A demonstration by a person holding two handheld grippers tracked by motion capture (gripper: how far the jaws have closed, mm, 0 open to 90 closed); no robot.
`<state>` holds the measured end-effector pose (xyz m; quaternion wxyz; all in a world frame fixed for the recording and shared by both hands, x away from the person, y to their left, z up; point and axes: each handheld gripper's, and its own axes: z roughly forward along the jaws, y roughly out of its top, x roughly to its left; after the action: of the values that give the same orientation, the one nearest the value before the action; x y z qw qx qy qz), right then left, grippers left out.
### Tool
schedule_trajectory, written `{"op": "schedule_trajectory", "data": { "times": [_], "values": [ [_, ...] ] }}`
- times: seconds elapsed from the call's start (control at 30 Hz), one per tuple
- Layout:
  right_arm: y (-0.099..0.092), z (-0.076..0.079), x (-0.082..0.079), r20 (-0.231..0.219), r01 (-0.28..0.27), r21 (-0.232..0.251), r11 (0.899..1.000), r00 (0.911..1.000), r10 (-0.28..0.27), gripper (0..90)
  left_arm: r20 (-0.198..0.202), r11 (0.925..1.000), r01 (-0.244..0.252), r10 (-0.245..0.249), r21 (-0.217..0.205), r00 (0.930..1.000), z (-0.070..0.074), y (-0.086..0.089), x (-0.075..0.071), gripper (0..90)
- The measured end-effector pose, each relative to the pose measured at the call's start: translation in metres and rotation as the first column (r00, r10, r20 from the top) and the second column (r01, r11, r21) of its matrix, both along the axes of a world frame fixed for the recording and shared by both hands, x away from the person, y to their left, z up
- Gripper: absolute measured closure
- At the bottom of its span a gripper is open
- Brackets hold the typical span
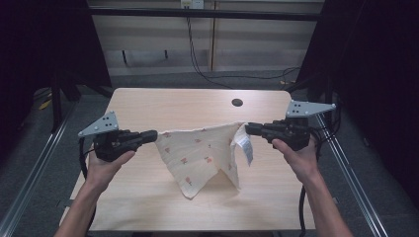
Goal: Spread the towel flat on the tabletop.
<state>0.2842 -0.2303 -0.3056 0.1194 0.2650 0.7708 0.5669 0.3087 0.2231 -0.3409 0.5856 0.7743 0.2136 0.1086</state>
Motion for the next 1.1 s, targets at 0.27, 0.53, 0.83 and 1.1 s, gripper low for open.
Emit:
{"op": "schedule_trajectory", "data": {
  "times": [0.27,0.53,0.83,1.1],
  "values": [
    [0.001,0.011,-0.007,0.014,-0.010,-0.034,0.999,0.9999,0.011,88.4,0.030,0.9996,-0.026,0.026,-0.007,0.9992,0.012,0.009,-0.007,88.6],
    [0.006,0.016,-0.013,0.021,-0.017,-0.053,0.998,0.9996,0.018,88.4,0.049,0.9993,-0.027,0.028,-0.027,0.9984,0.015,0.012,-0.016,88.6],
    [0.012,0.016,-0.024,0.016,-0.038,-0.080,0.996,0.9991,0.039,88.7,0.061,0.9986,-0.051,0.051,-0.013,0.9968,0.013,0.015,-0.025,88.7],
    [0.008,0.033,-0.046,0.076,-0.032,-0.067,0.997,0.9964,0.037,88.7,0.115,0.9996,-0.022,0.024,-0.019,0.9930,0.035,0.022,-0.048,88.6]
  ]
}}
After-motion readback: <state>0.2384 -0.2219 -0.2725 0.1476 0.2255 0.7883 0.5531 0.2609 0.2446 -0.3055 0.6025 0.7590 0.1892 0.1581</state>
